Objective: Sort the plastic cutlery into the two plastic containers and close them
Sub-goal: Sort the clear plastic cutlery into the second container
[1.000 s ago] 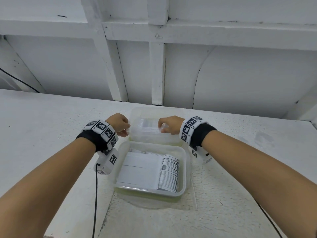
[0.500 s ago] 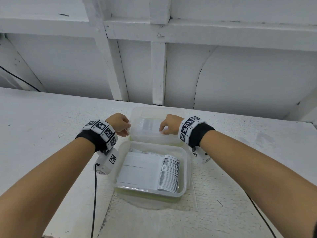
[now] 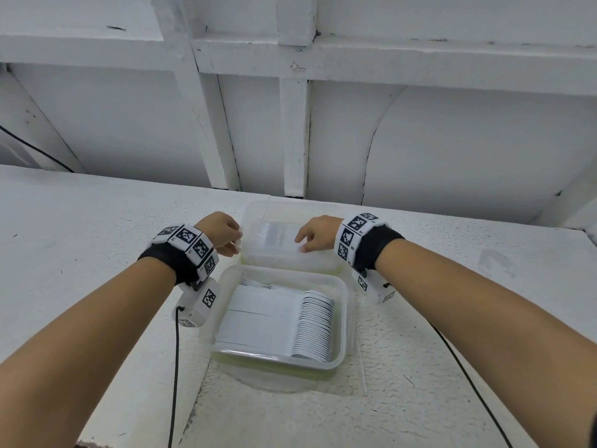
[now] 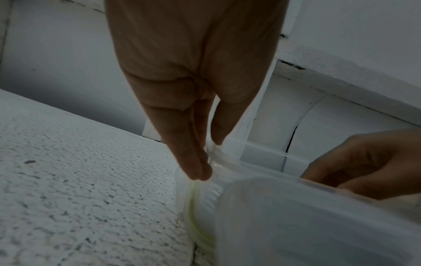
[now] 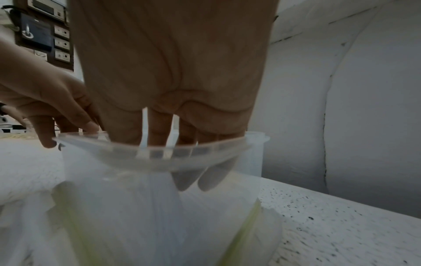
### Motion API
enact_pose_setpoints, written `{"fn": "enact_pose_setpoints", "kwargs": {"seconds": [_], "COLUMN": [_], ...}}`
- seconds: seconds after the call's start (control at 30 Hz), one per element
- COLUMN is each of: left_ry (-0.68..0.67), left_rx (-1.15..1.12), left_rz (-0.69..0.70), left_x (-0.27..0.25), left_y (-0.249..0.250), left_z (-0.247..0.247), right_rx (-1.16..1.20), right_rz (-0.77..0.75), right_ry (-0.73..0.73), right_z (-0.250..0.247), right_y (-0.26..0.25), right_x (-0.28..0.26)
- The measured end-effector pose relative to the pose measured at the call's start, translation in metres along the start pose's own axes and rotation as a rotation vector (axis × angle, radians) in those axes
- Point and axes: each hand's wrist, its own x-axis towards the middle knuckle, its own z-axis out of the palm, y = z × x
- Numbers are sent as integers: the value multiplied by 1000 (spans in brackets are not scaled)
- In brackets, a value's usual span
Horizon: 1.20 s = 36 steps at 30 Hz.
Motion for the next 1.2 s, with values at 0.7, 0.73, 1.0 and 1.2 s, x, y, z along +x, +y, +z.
{"fn": "enact_pose_setpoints", "kwargs": {"seconds": [0.7, 0.73, 1.0, 1.2], "left_ry": [-102, -117, -76, -20], "left_rx": [187, 207, 457, 468], "left_rz": [403, 350, 66, 165], "left_x": [-122, -127, -121, -123], "left_y": [116, 116, 102, 88], "left_z": [183, 201, 231, 243], "right_rx": [527, 572, 698, 751], "right_rz": [95, 116, 159, 155], "right_ry": [395, 391, 368, 400], "right_z": [46, 57, 92, 104], "right_y": [91, 100, 117, 117], "right_x": [-184, -198, -208, -210]}}
